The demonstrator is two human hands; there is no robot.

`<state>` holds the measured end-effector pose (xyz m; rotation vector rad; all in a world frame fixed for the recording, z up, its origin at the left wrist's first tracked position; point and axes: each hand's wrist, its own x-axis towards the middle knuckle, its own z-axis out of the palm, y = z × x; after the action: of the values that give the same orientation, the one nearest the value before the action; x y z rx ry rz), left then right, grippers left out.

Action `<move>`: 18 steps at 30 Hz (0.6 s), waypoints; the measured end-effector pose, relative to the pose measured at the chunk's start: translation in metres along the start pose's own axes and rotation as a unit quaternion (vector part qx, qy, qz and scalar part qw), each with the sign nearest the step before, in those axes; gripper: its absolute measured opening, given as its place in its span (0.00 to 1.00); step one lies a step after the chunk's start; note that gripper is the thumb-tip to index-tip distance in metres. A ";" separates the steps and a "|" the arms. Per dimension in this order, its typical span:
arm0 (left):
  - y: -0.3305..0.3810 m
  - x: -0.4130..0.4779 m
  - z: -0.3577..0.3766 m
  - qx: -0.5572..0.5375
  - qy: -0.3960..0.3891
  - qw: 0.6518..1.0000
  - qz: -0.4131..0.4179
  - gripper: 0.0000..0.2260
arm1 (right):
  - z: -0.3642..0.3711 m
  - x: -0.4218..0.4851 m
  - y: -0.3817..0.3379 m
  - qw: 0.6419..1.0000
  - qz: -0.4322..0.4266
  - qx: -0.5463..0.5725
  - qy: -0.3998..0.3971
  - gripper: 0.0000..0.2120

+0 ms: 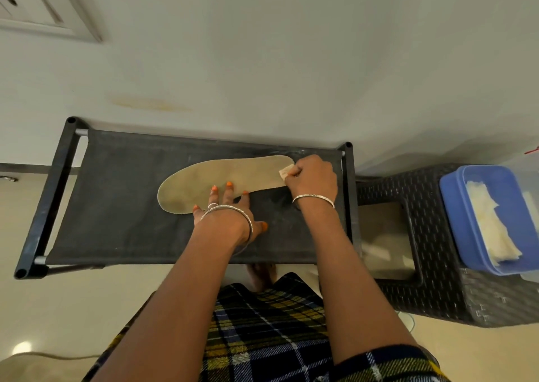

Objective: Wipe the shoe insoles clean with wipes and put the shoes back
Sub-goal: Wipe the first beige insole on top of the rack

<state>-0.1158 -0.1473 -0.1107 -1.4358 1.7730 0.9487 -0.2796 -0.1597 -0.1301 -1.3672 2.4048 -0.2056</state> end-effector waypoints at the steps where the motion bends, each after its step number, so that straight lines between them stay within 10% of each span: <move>1: 0.002 -0.002 -0.001 0.000 0.003 1.000 0.000 0.38 | 0.004 -0.003 -0.006 1.000 -0.017 0.000 -0.012 0.06; 18: 0.008 -0.004 0.001 -0.002 0.007 1.000 0.019 0.38 | 0.014 -0.008 -0.011 0.989 -0.061 0.120 0.066 0.07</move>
<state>-0.1226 -0.1434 -0.1068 -1.4192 1.8160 0.9650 -0.2620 -0.1583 -0.1375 -1.4264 2.3096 -0.6155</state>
